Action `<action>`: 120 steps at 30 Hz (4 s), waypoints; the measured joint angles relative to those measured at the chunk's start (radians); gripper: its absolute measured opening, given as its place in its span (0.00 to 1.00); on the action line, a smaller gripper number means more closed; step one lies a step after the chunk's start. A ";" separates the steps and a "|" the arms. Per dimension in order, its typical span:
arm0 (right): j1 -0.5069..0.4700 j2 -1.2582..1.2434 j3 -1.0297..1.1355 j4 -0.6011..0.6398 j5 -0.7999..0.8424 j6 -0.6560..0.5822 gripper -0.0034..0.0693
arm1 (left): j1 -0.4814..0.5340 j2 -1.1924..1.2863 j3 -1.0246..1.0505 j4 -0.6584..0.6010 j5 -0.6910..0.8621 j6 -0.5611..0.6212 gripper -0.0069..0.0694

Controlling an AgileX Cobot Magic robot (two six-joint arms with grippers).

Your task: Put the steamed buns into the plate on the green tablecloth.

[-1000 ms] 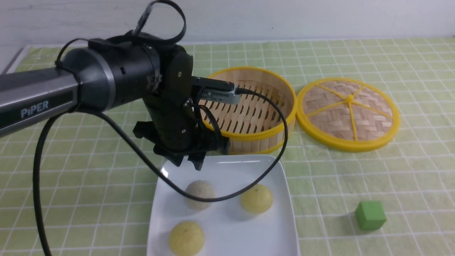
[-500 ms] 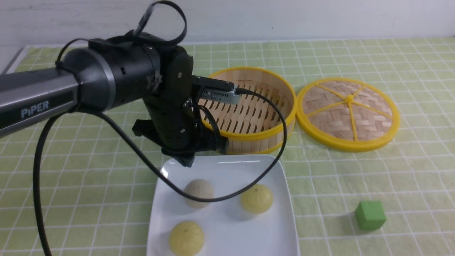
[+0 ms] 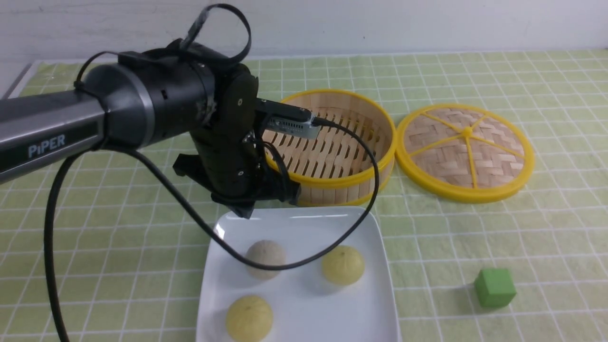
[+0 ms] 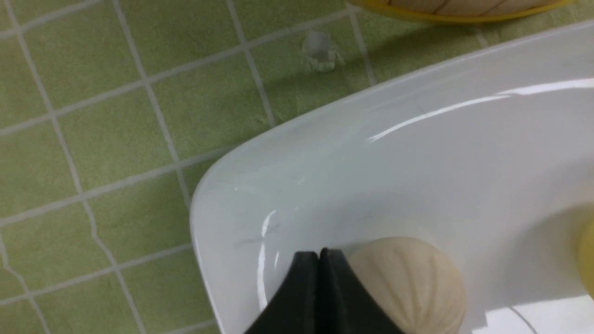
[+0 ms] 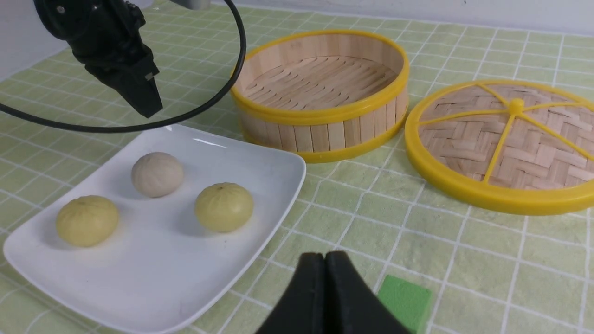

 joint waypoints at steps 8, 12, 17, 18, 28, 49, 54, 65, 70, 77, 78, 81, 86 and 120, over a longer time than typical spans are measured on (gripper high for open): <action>-0.049 -0.053 0.021 0.000 0.005 0.000 0.05 | 0.000 0.000 0.000 0.019 -0.014 0.000 0.09; -0.179 -0.114 0.076 -0.002 -0.001 0.000 0.05 | 0.000 0.000 0.000 0.042 -0.014 0.000 0.09; -0.333 -0.183 0.166 -0.003 0.000 0.000 0.06 | 0.000 -0.032 0.000 0.054 -0.014 0.000 0.09; -0.375 -0.193 0.194 -0.004 0.000 0.000 0.06 | 0.000 -0.049 0.000 0.055 -0.014 0.000 0.09; -0.506 -0.198 0.288 -0.005 -0.009 0.000 0.07 | 0.000 -0.247 0.000 0.094 0.005 0.000 0.09; -0.509 -0.198 0.289 -0.003 -0.016 0.002 0.12 | 0.000 -0.943 0.288 0.142 0.114 -0.046 0.10; -0.509 -0.198 0.289 -0.003 -0.016 0.002 0.13 | 0.000 -1.186 0.572 0.142 -0.080 -0.173 0.10; -0.509 -0.198 0.289 -0.001 -0.016 0.002 0.15 | 0.000 -1.388 1.031 0.240 -0.749 -0.362 0.11; -0.509 -0.198 0.289 -0.001 -0.016 0.002 0.16 | 0.000 -1.388 1.106 0.261 -0.753 -0.363 0.12; -0.509 -0.198 0.289 -0.001 -0.016 0.003 0.17 | 0.000 -1.388 1.140 0.261 -0.667 -0.365 0.12; -0.509 -0.198 0.289 -0.001 -0.016 0.003 0.17 | 0.000 -1.388 1.140 0.261 -0.664 -0.358 0.12; -0.509 -0.198 0.289 0.000 -0.016 0.003 0.18 | 0.022 -1.389 1.140 0.218 -0.661 -0.296 0.13; -0.509 -0.198 0.289 0.000 -0.016 0.003 0.19 | 0.201 -1.447 1.154 0.044 -0.657 -0.076 0.13; -0.509 -0.198 0.289 0.000 -0.016 0.003 0.26 | 0.552 -1.817 1.395 -0.028 -0.547 0.132 0.16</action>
